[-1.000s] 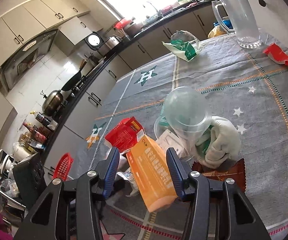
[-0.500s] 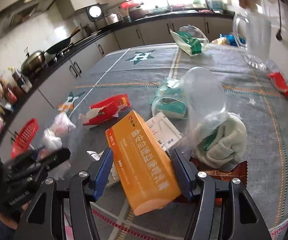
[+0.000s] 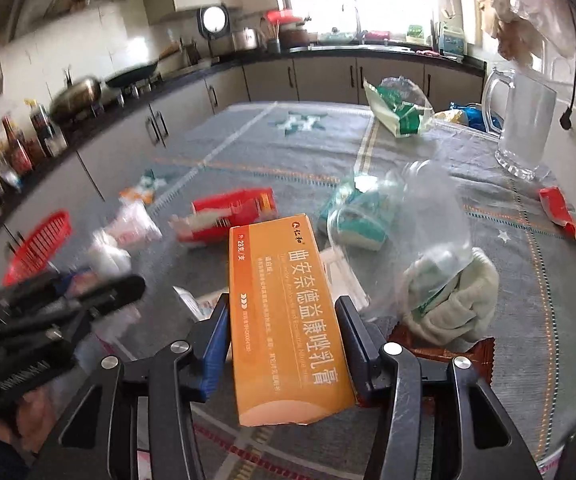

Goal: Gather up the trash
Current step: 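Lift the white plastic bag in the left gripper while the right lifts the orange box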

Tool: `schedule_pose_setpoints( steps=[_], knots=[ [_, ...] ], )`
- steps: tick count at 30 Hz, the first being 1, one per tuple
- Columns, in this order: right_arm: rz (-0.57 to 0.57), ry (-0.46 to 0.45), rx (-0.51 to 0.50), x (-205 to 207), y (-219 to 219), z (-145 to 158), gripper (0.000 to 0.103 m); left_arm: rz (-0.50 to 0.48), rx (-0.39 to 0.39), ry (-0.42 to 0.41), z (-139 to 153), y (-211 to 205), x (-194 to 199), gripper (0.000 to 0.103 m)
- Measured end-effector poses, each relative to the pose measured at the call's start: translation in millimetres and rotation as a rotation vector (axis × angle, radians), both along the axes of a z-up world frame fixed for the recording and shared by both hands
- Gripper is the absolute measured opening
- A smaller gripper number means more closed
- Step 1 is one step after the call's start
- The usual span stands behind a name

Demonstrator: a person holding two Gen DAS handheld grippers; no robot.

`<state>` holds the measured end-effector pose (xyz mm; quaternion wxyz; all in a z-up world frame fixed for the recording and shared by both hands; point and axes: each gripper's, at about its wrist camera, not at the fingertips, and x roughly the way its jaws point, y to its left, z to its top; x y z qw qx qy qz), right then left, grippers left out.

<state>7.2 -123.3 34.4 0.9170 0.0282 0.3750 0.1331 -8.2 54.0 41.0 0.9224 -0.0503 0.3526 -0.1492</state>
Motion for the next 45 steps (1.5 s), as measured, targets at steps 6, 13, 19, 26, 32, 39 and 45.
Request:
schedule_pose_setpoints(
  steps=[6,13,19,26,32,39,45],
  knots=[
    [-0.032,-0.086,0.099,-8.5,-11.0,17.5,0.056,0.007,0.007,-0.022,2.4,-0.9,-3.1,0.039],
    [-0.014,-0.083,0.116,-9.1,-5.4,17.6,0.056,0.015,0.009,-0.034,3.7,0.2,-5.3,0.039],
    [-0.013,-0.087,0.111,-11.3,-2.8,16.5,0.056,0.019,0.012,-0.04,4.8,-0.2,-6.2,0.039],
    [-0.008,-0.094,0.116,-13.2,-3.8,17.7,0.056,0.031,0.017,-0.064,7.5,0.6,-8.4,0.039],
    [-0.013,-0.097,0.115,-13.8,-4.1,18.5,0.056,0.044,0.023,-0.086,10.4,0.9,-9.6,0.039],
    [-0.015,-0.101,0.116,-14.1,-5.7,19.6,0.056,0.048,0.023,-0.088,11.4,1.6,-10.9,0.039],
    [-0.018,-0.102,0.117,-13.9,-6.7,20.3,0.056,0.052,0.022,-0.092,12.0,1.8,-11.6,0.039]
  ],
)
